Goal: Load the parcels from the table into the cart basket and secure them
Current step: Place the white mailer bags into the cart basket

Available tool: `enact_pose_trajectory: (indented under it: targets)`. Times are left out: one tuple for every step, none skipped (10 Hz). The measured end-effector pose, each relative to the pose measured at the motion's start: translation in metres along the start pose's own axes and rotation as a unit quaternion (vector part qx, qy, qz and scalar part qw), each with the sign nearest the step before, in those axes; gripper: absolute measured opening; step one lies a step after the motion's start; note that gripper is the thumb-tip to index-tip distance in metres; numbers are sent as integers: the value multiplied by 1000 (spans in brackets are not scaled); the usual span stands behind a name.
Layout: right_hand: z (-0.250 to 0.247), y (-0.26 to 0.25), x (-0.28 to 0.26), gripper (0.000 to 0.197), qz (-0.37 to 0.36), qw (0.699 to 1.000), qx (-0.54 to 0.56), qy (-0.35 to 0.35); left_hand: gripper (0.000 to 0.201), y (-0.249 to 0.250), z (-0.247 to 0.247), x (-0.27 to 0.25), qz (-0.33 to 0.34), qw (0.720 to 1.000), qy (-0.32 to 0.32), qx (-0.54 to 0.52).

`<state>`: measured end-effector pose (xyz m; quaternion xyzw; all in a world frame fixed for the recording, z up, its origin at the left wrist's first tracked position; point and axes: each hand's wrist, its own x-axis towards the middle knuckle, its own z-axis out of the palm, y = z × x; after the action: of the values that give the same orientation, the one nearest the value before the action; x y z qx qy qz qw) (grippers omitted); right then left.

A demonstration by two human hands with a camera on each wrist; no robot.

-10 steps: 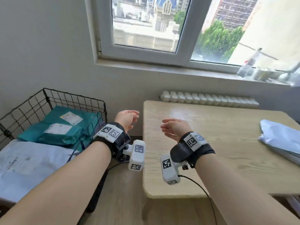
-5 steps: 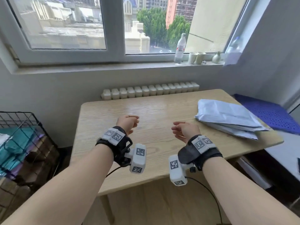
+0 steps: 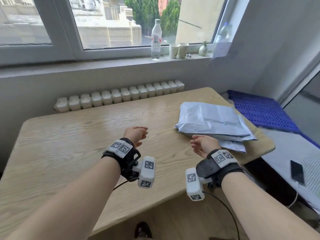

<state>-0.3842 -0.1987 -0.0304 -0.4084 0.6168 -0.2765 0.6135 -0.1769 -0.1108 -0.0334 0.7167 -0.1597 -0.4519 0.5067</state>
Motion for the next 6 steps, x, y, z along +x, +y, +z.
enact_pose_trajectory:
  targets:
    - [-7, -15, 41, 28, 11, 1000, -9, 17, 20, 13, 31, 41, -20, 1000, -16, -4]
    - [-16, -34, 82, 27, 21, 999, -14, 40, 20, 23, 68, 78, -46, 998, -31, -16]
    - [-29, -45, 120, 27, 25, 998, -13, 54, 23, 29, 101, 108, -60, 997, -45, -11]
    - [-43, -39, 150, 27, 50, 996, -28, 74, 31, 28, 124, 127, -97, 993, -64, 12]
    - [-56, -31, 175, 28, 76, 995, -34, 63, 32, 20, 136, 143, -122, 991, -45, 4]
    - [-65, -32, 200, 28, 76, 995, -49, 35, 29, 12, 154, 162, -136, 990, -42, 10]
